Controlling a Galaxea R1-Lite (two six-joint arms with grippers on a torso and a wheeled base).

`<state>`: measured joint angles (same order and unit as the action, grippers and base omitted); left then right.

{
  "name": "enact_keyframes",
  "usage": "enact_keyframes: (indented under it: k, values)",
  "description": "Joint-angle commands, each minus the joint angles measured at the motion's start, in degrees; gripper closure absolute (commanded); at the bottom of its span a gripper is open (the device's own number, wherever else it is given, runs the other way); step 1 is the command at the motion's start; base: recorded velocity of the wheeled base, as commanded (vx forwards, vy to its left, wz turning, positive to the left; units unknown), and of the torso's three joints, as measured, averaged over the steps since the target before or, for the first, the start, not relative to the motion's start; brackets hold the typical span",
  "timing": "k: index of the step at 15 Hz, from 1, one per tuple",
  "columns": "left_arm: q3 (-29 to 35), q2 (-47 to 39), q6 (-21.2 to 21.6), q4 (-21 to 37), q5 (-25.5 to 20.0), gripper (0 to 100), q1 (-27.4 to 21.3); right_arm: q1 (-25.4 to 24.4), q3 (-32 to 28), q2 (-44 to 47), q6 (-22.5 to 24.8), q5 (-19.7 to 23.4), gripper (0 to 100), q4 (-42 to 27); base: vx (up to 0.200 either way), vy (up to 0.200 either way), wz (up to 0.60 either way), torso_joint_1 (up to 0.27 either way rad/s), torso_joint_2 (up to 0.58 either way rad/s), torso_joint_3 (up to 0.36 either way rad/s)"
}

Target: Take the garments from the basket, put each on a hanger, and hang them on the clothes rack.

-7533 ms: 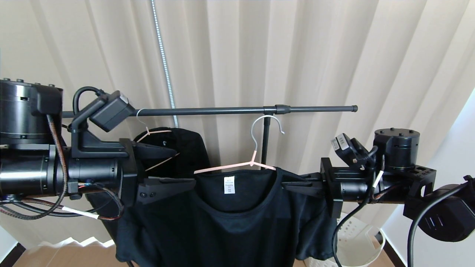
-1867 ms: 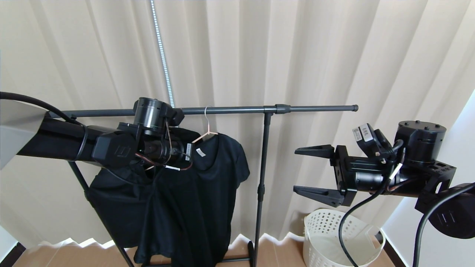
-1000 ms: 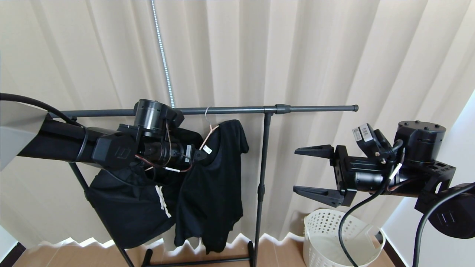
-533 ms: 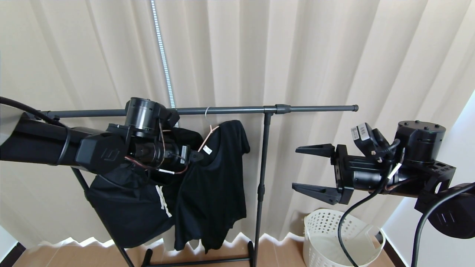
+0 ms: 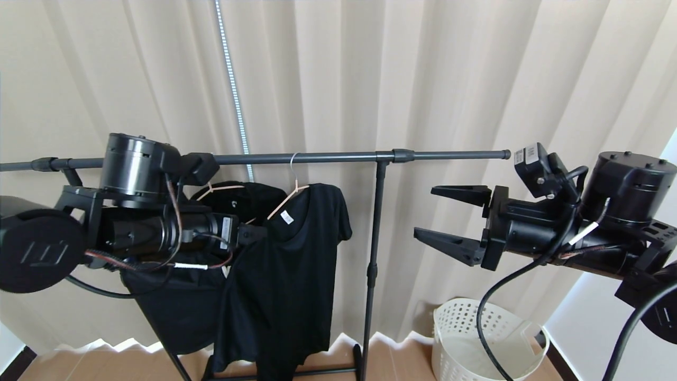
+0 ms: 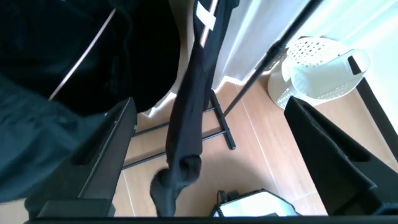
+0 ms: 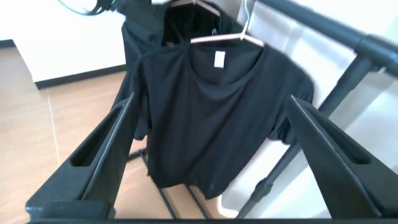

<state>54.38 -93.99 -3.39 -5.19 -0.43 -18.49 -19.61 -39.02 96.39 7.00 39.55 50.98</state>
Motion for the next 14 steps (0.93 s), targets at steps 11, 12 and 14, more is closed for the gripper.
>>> enact_keyframes:
  k: [11, 12, 14]
  values:
    - [-27.9, 35.5, 0.4, 2.5, 3.7, 0, -5.1, -4.1, 18.8, -37.9, -0.2, -22.1, 0, -19.1, 0.0, 0.0, 0.0, 0.0, 0.0, 0.0]
    - [-30.2, 37.9, 0.4, 2.5, 3.9, 0, -5.4, -4.0, 20.3, -41.0, -0.3, -23.5, 0, -21.2, 0.0, 0.0, 0.0, 0.0, 0.0, 0.0]
    - [-34.4, 43.9, 0.4, 2.6, 3.9, 0, -5.6, -4.0, 25.5, -47.9, -0.3, -27.7, 0, -24.0, 0.0, 0.0, 0.0, 0.0, 0.0, 0.0]
